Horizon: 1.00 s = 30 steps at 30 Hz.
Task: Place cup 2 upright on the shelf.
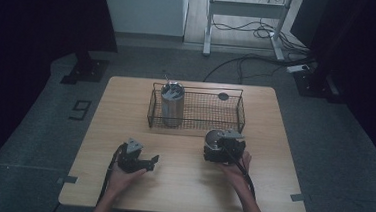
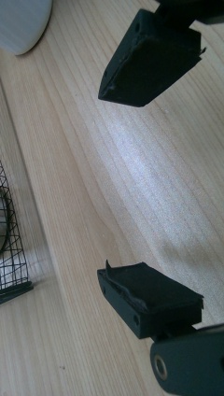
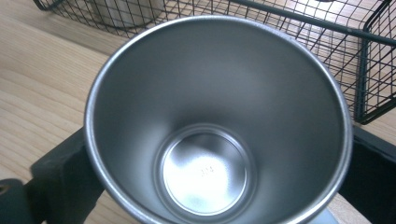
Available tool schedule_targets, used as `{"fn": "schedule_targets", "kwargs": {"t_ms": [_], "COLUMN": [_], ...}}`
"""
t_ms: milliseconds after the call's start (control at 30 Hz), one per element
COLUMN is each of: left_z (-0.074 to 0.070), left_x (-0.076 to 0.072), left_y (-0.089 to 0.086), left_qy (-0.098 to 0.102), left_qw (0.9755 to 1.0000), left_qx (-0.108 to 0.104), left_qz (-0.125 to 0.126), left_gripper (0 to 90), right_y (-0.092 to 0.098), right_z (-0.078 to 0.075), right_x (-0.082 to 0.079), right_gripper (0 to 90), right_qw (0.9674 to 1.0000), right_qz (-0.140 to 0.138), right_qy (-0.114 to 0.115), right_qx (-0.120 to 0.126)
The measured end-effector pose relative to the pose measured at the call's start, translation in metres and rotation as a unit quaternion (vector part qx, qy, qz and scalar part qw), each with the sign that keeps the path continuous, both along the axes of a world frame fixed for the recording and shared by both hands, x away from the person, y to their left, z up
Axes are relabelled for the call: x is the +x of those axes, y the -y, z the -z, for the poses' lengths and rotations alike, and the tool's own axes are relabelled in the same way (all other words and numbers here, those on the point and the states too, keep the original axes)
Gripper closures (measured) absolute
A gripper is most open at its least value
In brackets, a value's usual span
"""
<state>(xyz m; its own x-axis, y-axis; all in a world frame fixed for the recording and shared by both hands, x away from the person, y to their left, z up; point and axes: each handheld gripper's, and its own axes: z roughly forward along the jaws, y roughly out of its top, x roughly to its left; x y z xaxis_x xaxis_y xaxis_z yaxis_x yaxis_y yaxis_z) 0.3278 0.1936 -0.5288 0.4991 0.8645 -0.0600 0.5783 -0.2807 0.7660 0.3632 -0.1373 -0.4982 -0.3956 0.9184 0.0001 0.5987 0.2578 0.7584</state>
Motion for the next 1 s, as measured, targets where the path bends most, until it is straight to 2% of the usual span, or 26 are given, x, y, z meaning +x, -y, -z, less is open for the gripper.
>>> {"fn": "schedule_targets", "kwargs": {"t_ms": [33,167,500,1000], "left_z": [0.0003,0.0008,0.0019,0.0035], "left_x": [0.0003,0.0004,0.0005,0.0012], "left_y": [-0.0003,-0.0003,0.0001,-0.0002], "left_qy": [-0.001,-0.002,-0.003,-0.008], "left_qw": [1.0000,1.0000,1.0000,1.0000], "left_qx": [-0.001,0.001,0.002,0.002], "left_qz": [0.000,-0.001,0.000,0.003], "left_gripper": [13.3,13.3,13.3,13.5], "right_y": [0.0000,0.0011,0.0049,0.0099], "right_z": [0.0007,0.0010,0.0008,0.0013], "right_x": [-0.0009,-0.0011,0.0004,0.0001], "right_gripper": [7.2,7.5,7.9,8.0], "right_qw": [0.9999,0.9997,0.9991,0.9992], "right_qz": [-0.015,-0.024,-0.042,-0.040], "right_qy": [0.002,0.001,0.000,0.002], "right_qx": [-0.006,-0.011,-0.008,0.007]}}
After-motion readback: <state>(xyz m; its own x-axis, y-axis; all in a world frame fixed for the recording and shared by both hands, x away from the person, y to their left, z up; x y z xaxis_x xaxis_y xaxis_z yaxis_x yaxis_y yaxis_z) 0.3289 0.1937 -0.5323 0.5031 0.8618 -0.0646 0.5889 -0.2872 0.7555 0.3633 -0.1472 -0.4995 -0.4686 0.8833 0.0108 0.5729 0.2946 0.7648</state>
